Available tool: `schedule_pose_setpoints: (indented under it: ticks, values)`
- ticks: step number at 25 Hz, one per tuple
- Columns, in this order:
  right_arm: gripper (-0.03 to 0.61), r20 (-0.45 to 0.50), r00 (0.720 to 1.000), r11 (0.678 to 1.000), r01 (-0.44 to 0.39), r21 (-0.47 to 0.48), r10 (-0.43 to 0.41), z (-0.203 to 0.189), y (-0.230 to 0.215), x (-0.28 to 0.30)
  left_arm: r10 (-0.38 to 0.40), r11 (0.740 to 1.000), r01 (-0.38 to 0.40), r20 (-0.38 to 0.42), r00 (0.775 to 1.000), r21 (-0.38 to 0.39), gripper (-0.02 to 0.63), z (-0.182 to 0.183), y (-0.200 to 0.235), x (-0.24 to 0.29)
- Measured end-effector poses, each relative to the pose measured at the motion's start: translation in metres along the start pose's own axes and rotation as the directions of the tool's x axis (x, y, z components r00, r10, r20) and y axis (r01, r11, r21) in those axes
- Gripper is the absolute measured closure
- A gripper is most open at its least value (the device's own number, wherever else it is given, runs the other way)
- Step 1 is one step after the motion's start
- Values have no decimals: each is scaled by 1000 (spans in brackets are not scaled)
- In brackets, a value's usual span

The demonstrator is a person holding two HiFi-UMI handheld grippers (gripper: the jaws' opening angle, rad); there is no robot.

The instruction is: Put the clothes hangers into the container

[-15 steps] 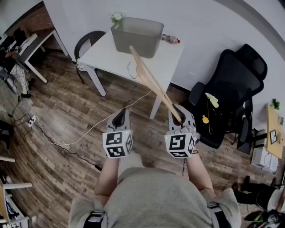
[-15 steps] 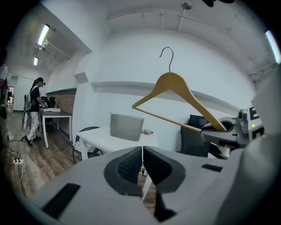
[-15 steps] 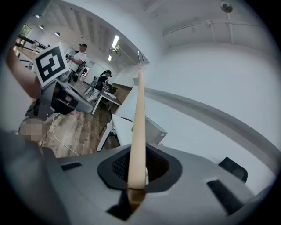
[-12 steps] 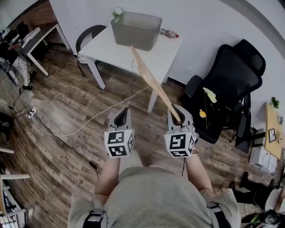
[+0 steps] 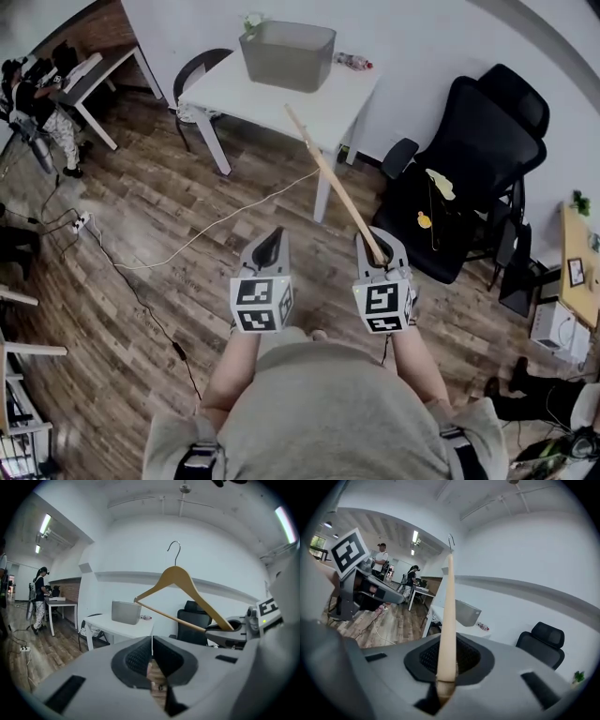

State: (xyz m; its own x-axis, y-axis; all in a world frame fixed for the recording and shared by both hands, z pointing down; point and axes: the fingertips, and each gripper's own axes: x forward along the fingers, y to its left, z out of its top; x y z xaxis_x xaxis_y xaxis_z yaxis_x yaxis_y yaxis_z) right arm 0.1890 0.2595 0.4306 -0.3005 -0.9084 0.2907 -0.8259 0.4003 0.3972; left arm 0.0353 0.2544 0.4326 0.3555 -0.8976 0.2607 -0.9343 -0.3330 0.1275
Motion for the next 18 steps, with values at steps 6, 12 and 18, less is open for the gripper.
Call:
schedule_pose_setpoints:
  ticks: [6,12,18]
  values:
    - [540,46,999,1000,-1,13,0,5,6,-13,25,999,-25,18,1000,-21,604,0,4,-12]
    - [540,68,997,1000,-19,13,18,5,3,-23,30,999,-29,36,999,-23,603,2,-11,-15]
    - [538,80,996,999,-37,17,36,-4,-4,-26,40,999,-39,41,998,-24,603,-2,-24,-10]
